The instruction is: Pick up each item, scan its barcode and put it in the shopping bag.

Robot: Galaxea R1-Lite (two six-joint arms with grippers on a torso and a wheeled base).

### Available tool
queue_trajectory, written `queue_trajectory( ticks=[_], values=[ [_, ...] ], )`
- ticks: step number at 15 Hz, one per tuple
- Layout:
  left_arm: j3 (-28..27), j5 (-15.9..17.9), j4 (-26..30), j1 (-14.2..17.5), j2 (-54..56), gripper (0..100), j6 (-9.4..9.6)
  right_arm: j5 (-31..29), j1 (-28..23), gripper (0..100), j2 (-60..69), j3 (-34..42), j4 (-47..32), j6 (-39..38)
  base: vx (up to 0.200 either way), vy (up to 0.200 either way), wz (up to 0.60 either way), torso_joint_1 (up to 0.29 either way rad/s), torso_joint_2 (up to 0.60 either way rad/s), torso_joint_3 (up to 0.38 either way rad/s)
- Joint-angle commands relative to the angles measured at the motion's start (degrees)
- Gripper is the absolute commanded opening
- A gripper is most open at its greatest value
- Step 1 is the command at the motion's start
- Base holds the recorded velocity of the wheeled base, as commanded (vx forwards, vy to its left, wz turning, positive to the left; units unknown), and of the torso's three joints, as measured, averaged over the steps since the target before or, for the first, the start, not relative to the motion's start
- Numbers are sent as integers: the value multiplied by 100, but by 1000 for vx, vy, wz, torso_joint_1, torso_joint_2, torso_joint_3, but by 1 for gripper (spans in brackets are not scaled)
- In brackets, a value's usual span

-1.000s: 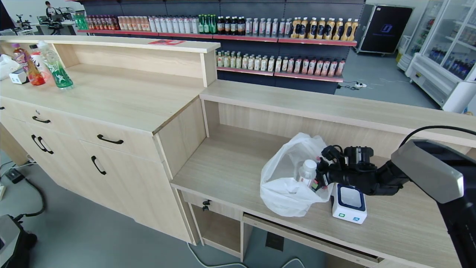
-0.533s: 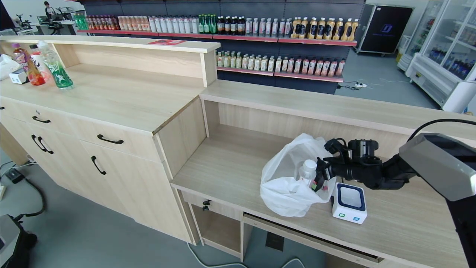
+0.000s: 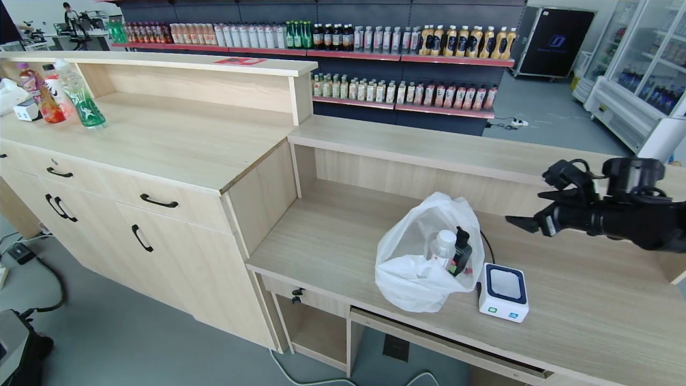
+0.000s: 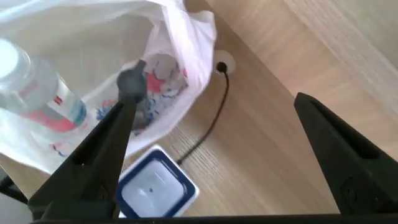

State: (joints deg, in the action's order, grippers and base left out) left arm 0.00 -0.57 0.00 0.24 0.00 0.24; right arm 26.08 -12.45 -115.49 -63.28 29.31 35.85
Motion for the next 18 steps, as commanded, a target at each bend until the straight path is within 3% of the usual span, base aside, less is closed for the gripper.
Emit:
queue_trajectory(
  ticks=[1,3,5,7,10,13,18],
  values=[
    [0,-4,0,2,0,100,2,284,-926,100,1987,1345,-153,326,0,0,-600,2,-2,2],
    [0,-4,0,2,0,100,2,187,-1049,100,2708,1433,-197,-518,0,0,-600,-2,-2,7],
    [0,-4,0,2,0,100,2,-314,-1111,100,3455,1644,-391,-1133,0,0,-600,-5,-2,5],
    [0,-4,0,2,0,100,2,-692,-1102,100,3938,2074,-522,-1344,0,0,-600,7,5,7],
    [0,-4,0,2,0,100,2,-955,-1058,100,5072,3551,31,-2399,0,0,-400,0,0,3],
    [0,-4,0,2,0,100,2,-1140,-997,100,6548,4939,198,-2662,0,0,0,0,0,0],
    [0,-4,0,2,0,100,2,-2142,49,100,8631,6328,-610,-2680,0,0,0,0,0,0]
  ],
)
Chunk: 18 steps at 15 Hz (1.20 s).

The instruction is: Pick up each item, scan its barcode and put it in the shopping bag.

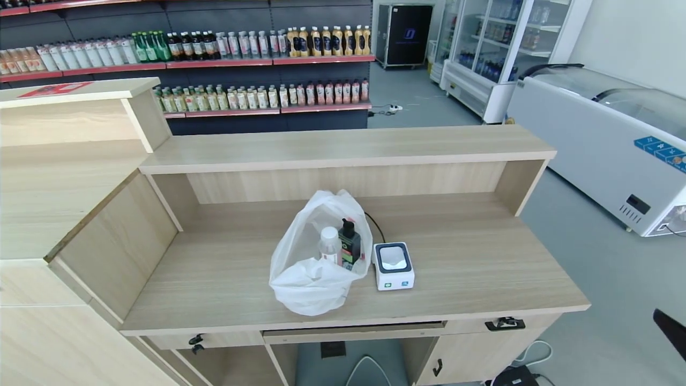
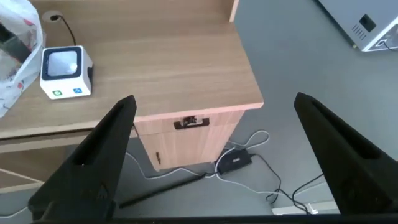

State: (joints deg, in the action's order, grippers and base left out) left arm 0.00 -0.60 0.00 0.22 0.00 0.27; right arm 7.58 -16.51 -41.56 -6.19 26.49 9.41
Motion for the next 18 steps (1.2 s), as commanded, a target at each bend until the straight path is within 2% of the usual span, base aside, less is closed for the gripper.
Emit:
queue_trajectory(
  ticks=[1,5,8,9,18],
  values=[
    [0,-2,0,4,0,100,0,-398,613,100,1598,619,-557,-36,0,0,0,0,0,0],
    [0,-2,0,4,0,100,0,-495,939,100,3154,619,-2078,-124,0,0,0,0,0,0],
    [0,-2,0,4,0,100,0,-644,1176,100,3611,619,-2148,-256,0,0,0,0,0,0],
    [0,-2,0,4,0,100,0,-1092,1185,100,3611,619,-2078,-264,0,0,0,0,0,0],
    [0,-2,0,4,0,100,0,-1110,1185,100,3602,619,-2078,-352,0,0,0,0,0,0]
  ],
)
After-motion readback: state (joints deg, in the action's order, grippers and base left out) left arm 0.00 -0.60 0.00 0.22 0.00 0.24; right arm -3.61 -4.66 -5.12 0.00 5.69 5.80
